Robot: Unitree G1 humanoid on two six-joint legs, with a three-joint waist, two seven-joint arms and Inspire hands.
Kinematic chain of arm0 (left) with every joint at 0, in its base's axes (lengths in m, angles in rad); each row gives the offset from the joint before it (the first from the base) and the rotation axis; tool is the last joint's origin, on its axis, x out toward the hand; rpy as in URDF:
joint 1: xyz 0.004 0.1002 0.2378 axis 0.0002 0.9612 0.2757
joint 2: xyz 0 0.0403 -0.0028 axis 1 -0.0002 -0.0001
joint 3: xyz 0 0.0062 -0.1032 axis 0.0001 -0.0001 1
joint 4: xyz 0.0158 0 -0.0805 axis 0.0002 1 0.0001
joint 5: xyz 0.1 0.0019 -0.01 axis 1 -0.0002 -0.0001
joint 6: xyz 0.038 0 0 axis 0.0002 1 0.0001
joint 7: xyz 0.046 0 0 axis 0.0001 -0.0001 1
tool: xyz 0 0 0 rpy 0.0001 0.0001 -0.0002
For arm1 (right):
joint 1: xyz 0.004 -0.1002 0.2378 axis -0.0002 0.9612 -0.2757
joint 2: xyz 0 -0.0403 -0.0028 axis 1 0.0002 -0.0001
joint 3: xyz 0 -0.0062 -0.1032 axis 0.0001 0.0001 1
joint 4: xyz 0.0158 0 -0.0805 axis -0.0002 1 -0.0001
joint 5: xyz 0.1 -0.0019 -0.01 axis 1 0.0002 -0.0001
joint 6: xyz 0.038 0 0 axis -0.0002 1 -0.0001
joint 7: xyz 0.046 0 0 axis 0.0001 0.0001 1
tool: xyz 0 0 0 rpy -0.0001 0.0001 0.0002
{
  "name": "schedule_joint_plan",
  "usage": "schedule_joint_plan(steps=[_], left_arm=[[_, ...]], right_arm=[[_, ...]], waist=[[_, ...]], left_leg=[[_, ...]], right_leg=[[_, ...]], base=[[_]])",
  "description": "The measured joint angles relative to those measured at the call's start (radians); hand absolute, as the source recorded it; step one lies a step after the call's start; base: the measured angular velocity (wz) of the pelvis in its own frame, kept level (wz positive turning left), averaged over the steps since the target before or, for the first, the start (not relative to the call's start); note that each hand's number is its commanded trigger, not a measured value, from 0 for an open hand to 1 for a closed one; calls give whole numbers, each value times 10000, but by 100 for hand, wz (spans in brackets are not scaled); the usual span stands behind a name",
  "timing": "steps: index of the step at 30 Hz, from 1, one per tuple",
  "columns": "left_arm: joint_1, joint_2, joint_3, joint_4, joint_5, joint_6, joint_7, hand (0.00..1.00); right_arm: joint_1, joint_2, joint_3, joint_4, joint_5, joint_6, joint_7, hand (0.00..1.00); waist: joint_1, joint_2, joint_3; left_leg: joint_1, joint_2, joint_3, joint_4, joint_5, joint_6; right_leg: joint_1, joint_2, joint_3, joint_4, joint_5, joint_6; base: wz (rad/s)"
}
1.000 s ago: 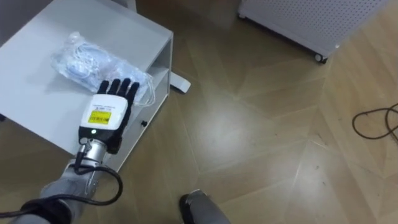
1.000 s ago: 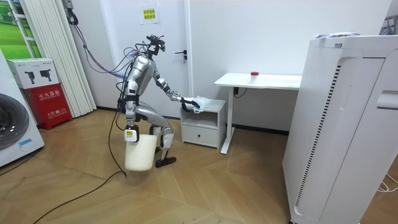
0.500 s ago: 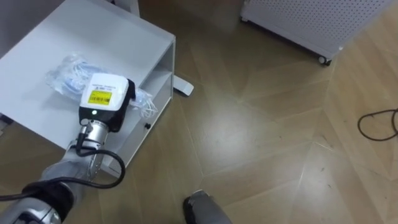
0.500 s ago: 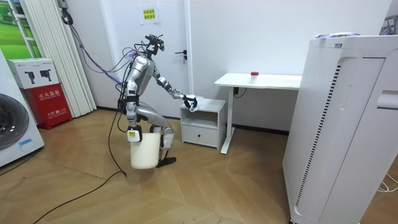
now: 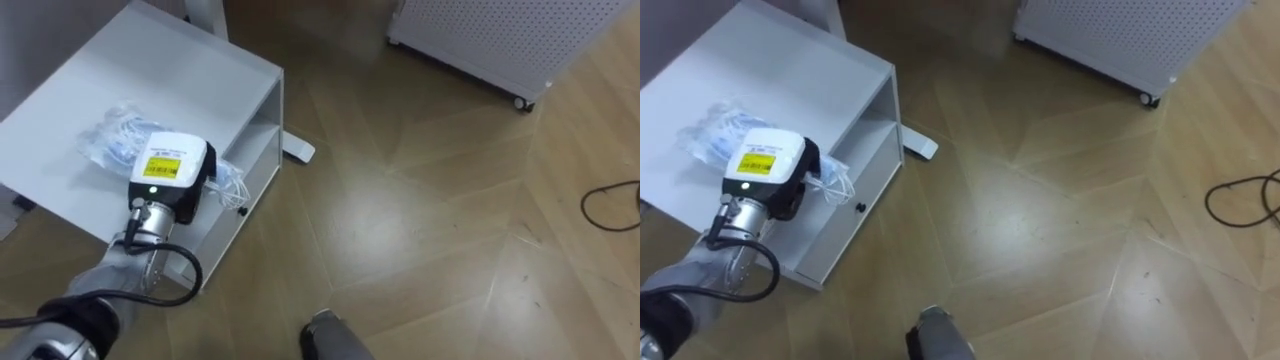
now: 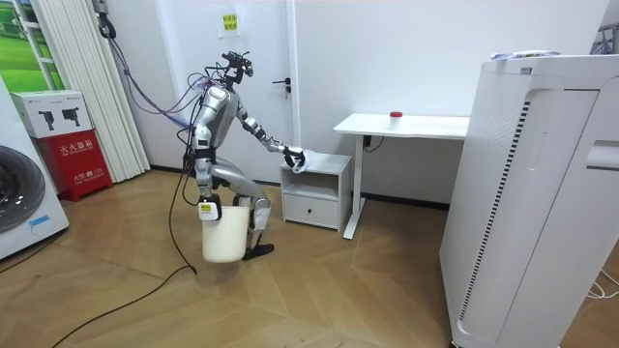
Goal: Pick garbage
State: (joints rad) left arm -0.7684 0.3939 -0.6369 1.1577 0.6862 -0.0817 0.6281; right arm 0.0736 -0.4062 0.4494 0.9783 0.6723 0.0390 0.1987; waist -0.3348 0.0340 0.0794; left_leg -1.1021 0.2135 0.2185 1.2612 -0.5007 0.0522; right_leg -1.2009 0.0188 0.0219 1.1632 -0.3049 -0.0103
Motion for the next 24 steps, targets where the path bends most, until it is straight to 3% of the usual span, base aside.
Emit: schedule_joint_plan(steps=[4,7,10,12,14,17,19,22,23,24], left_arm=[[409,-166,142,-82,-1053,-531,2,100],[835,-514,481,-429,-2248,-1035,121,100],[1508,-720,826,-1352,-3483,-1522,78,100],[2014,-781,893,-2118,-4539,-2019,-212,100],[2407,-884,951,-2594,-5370,-2181,-555,100],[3092,-1339,1052,-2962,-6574,-2325,-1333,100],[3425,-1699,958,-3103,-7426,-2324,-2160,100],[3654,-1878,739,-3151,-7918,-2324,-3021,100],[3812,-1955,609,-3185,-8055,-2322,-3359,100],[3969,-1981,497,-3304,-8205,-2312,-3728,100]], right_arm=[[-123,44,-15,-179,-1150,-342,-755,100],[-514,95,-49,-109,-1613,-515,-1452,100],[-1008,128,-208,-71,-2075,-729,-2199,100],[-1303,148,-302,34,-2733,-727,-2817,100],[-1481,224,-398,52,-3265,-727,-3246,100],[-1921,240,-388,303,-3957,-724,-3845,100],[-2223,228,-371,322,-4066,-723,-4307,100],[-2407,253,-363,352,-4067,-719,-4620,100],[-2559,294,-379,352,-4071,-714,-4729,100],[-2747,318,-377,352,-4072,-710,-4808,100]], waist=[[322,78,-26],[712,189,-38],[966,182,-40],[1332,168,-46],[1611,151,-55],[1961,62,-79],[2288,-84,-132],[2461,-249,-187],[2540,-393,-254],[2578,-515,-258]], left_leg=[[432,-241,-10,-509,133,-58],[934,-360,10,-1133,287,-69],[1579,-590,186,-1897,490,-77],[2082,-697,219,-2649,778,-67],[2403,-745,220,-3148,951,-119],[2864,-900,246,-3731,1096,-162],[2950,-909,267,-3978,1172,-183],[3000,-910,257,-4083,1234,-169],[3077,-914,274,-4187,1254,-190],[3224,-925,262,-4331,1289,-206]], right_leg=[[403,-99,41,-399,57,4],[911,-198,-19,-947,237,16],[1447,-375,29,-1444,295,-13],[1970,-492,-12,-2103,479,-44],[2297,-478,-25,-2573,612,-55],[2703,-550,-25,-2968,633,-47],[2797,-542,-26,-3178,635,-49],[2927,-528,-93,-3352,638,-55],[2993,-511,-104,-3464,659,-78],[3143,-518,-146,-3624,706,-92]], base=[[3],[-1],[11],[10],[0],[6],[4],[7],[-7],[-9]])
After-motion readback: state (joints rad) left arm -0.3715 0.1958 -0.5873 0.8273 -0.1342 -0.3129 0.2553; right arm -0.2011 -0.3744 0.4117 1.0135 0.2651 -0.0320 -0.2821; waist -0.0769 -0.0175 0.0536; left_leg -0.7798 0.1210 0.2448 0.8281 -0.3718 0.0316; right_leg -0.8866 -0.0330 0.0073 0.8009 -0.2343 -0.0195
